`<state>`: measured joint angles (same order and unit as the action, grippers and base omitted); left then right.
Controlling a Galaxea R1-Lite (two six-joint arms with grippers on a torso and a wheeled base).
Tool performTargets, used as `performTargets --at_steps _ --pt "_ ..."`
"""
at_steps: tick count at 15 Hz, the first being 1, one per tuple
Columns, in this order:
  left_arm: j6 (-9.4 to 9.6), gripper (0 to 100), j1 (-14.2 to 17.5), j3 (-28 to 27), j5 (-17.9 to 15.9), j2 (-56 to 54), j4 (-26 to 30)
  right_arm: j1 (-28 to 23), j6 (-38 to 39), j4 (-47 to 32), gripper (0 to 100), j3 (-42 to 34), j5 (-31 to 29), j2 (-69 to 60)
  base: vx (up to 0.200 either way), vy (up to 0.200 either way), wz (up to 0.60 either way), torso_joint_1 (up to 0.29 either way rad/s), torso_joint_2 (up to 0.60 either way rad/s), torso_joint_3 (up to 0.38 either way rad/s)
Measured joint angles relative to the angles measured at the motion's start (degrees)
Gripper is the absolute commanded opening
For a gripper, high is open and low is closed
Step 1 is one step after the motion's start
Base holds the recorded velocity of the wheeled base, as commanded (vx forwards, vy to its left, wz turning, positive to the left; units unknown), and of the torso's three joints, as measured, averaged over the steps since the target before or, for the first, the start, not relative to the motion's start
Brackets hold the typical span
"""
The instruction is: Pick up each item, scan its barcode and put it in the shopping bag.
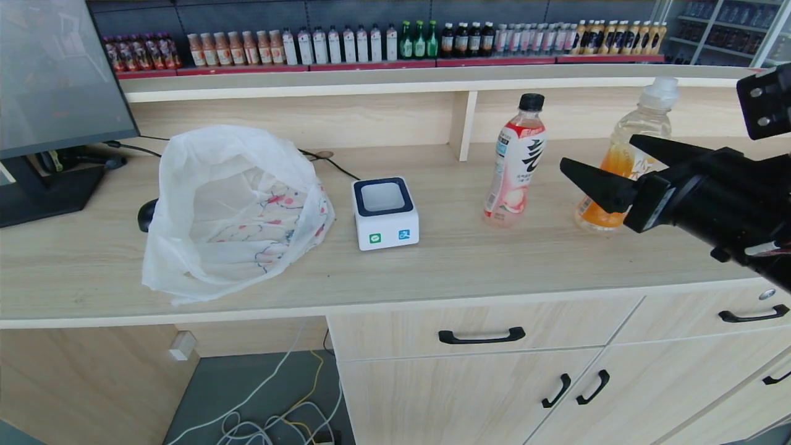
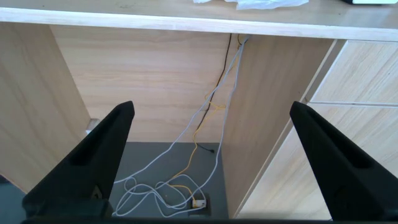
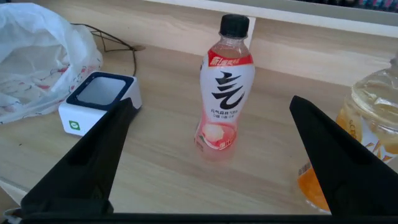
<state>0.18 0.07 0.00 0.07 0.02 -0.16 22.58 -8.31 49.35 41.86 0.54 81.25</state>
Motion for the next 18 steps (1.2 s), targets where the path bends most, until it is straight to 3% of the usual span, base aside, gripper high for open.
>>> performTargets --at_steps 8,13,18 --pt "0.02 100 0.00 0.00 -0.02 0.00 0.00 2.61 0.77 0.44 100 6.34 -2.50 9.68 0.000 0.000 0.00 0.000 0.00 0.000" --pt "0.02 100 0.02 0.00 0.00 0.00 0.02 2.41 2.40 0.46 100 12.59 -2.74 14.88 0.000 0.000 0.00 0.000 0.00 0.000" --pt "0.00 100 -0.02 0.00 -0.02 0.00 0.00 0.73 2.93 0.55 100 13.79 -2.77 17.37 0.000 0.000 0.00 0.000 0.00 0.000"
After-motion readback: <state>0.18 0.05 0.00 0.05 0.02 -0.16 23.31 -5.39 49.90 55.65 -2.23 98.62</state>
